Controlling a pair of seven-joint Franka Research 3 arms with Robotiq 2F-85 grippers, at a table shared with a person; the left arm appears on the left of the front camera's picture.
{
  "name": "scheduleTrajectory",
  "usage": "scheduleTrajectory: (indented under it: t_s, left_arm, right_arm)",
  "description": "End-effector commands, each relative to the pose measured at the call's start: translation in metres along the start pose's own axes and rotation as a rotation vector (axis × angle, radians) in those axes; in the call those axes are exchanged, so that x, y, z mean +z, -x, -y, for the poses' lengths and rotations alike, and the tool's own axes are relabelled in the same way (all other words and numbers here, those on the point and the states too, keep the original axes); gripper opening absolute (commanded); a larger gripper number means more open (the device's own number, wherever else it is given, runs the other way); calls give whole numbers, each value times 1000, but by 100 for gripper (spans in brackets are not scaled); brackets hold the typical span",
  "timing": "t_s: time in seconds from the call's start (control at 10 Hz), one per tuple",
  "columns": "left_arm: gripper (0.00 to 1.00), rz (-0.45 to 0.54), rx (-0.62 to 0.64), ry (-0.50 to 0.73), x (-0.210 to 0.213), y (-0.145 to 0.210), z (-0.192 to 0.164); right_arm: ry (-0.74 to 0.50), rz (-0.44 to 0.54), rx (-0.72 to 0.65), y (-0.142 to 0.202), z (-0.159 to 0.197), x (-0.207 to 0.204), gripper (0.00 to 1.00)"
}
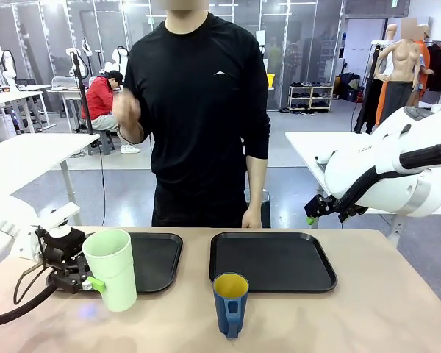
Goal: Sort and store the cups by type.
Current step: Place the picked Reusable plastic cup into the Flat Tray indicated by the person.
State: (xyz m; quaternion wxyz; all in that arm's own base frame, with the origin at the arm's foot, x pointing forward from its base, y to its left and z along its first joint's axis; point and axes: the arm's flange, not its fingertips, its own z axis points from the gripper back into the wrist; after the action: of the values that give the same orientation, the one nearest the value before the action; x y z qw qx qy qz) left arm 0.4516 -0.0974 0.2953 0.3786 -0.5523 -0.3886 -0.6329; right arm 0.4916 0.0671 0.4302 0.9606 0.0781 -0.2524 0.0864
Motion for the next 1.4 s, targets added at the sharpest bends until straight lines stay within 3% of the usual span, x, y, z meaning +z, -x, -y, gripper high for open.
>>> scheduleTrajectory:
  t_s: [0.0, 1.2, 1.3]
  left_arm:
    - [18, 3, -9, -1, -1, -1, -2]
    - [18, 3, -9, -1, -1, -1, -2]
    - [85, 0, 0, 0, 0, 0, 0]
  right_arm:
    - [-4, 3, -3, 0, 1, 1, 100]
    - [-4, 3, -3, 0, 1, 1, 100]
    - [-4, 3, -3, 0, 1, 1, 100]
